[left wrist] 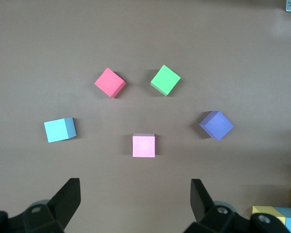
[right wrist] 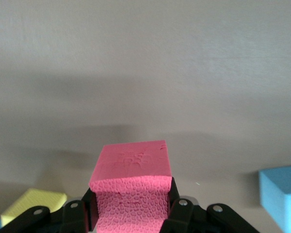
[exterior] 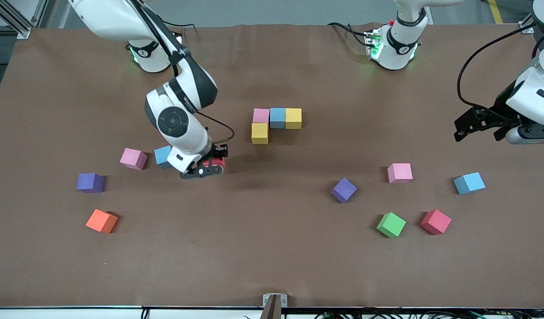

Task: Arrange 11 blocks into digit 3
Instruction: 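Carry the pink cube with the right gripper to below the yellow cube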

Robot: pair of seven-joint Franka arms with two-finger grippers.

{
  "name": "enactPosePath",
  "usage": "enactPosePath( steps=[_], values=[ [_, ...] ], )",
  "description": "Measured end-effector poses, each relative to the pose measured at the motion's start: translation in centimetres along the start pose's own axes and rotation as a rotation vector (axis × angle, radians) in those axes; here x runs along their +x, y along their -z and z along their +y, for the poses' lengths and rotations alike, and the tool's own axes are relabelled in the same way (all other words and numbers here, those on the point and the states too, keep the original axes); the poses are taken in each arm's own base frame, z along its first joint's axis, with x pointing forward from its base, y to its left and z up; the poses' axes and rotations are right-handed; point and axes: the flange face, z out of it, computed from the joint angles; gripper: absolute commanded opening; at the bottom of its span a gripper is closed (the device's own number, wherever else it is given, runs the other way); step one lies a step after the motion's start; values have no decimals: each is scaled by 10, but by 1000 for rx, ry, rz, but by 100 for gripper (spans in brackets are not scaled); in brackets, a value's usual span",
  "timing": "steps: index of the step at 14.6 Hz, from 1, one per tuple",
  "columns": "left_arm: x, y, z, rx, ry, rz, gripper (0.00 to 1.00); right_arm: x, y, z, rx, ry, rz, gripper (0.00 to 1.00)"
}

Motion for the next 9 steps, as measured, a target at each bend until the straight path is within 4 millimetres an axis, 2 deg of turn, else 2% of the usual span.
enactPosePath(
  steps=[3, 6, 9],
  values=[
    [1, -3, 2, -1, -2, -3, 100, 13, -19, -44, 5, -117, -29, 45],
    [2, -2, 3, -1, 11, 0, 100, 10, -38, -89, -4, -159, -41, 45],
    [2, -1, 3, -1, 24, 1, 100, 0, -65, -114, -21, -158, -63, 45]
  ],
)
